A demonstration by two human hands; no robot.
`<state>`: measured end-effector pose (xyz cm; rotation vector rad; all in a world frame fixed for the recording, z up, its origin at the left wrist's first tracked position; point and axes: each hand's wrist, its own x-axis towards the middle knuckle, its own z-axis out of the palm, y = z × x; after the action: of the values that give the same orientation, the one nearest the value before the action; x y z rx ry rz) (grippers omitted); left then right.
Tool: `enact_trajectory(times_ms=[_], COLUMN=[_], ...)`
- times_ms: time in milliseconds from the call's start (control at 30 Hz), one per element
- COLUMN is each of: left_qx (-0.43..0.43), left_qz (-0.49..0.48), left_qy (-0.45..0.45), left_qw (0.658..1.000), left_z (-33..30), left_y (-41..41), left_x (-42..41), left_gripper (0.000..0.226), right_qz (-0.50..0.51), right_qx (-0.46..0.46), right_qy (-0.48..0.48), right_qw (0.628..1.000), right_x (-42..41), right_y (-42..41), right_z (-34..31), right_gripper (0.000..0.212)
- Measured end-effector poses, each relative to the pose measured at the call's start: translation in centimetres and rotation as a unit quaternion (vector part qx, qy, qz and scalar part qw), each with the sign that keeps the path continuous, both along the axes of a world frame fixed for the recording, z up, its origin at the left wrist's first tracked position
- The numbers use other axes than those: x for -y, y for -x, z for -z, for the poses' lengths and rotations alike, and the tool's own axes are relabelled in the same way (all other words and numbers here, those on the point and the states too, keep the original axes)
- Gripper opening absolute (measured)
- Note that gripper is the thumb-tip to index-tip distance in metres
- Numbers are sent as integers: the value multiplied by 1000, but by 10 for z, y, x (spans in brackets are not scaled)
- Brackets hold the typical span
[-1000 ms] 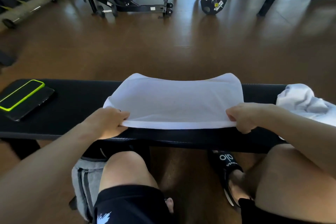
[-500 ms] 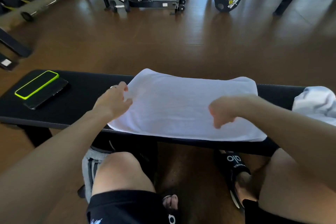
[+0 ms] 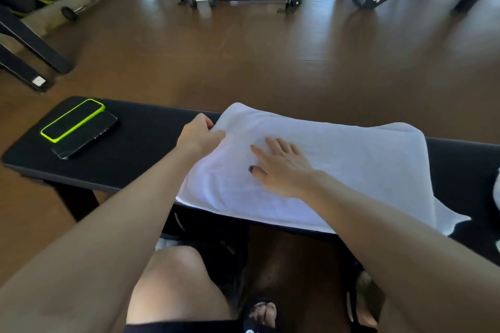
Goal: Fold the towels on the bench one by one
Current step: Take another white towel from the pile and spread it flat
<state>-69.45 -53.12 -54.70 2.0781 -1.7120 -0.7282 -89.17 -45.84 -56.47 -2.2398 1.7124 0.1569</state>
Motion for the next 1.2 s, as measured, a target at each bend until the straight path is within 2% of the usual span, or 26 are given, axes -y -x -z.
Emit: enact_trajectory(times_ms=[133, 200, 333, 433, 467, 533, 600, 633, 733, 833, 933, 1067, 1200], left_qx=[-131, -173, -159, -187, -195, -182, -162, -150, -100, -45, -13, -72, -149], left_qz=[3, 28, 110, 119, 119, 124, 115, 112, 102, 87, 81, 62, 17], left_qy=[-70, -75, -146, -200, -210, -219, -209, -195, -156, -169, -181, -106, -66], left_qw=[989, 982, 970, 954, 951, 950, 958, 963, 977, 981, 980, 990, 987], left_z=[-4, -5, -9, -15, -17, -21, -23, -24, -22, -23, -24, -23, -24], left_y=[11, 15, 17, 15, 13, 10, 5, 3, -2, -3, -2, -3, -14], left_x=[8, 10, 9, 13, 14, 15, 16, 17, 20, 22, 21, 25, 27], left_gripper=[30, 31, 42, 50, 48, 27, 11, 10, 28, 43, 41, 25, 28], right_qz=[13, 4, -16, -17, -16, -16, -18, -19, -24, -29, -27, -20, -14], right_qx=[3, 9, -2, -1, -1, -1, 0, -1, -2, 18, 27, 16, 12], right_qy=[80, 90, 37, 33, 33, 34, 32, 31, 30, 47, 54, 24, 18], right_qw=[997, 996, 999, 999, 999, 999, 999, 999, 999, 998, 998, 999, 1000], right_x=[9, 13, 16, 16, 15, 14, 14, 14, 14, 13, 14, 16, 17], right_y=[-11, -14, -15, -15, -14, -14, -15, -15, -15, -13, -13, -14, -15], right_z=[5, 9, 18, 19, 18, 18, 18, 18, 17, 18, 20, 16, 16], right_gripper=[62, 62, 65, 66, 66, 66, 65, 66, 65, 64, 64, 67, 68])
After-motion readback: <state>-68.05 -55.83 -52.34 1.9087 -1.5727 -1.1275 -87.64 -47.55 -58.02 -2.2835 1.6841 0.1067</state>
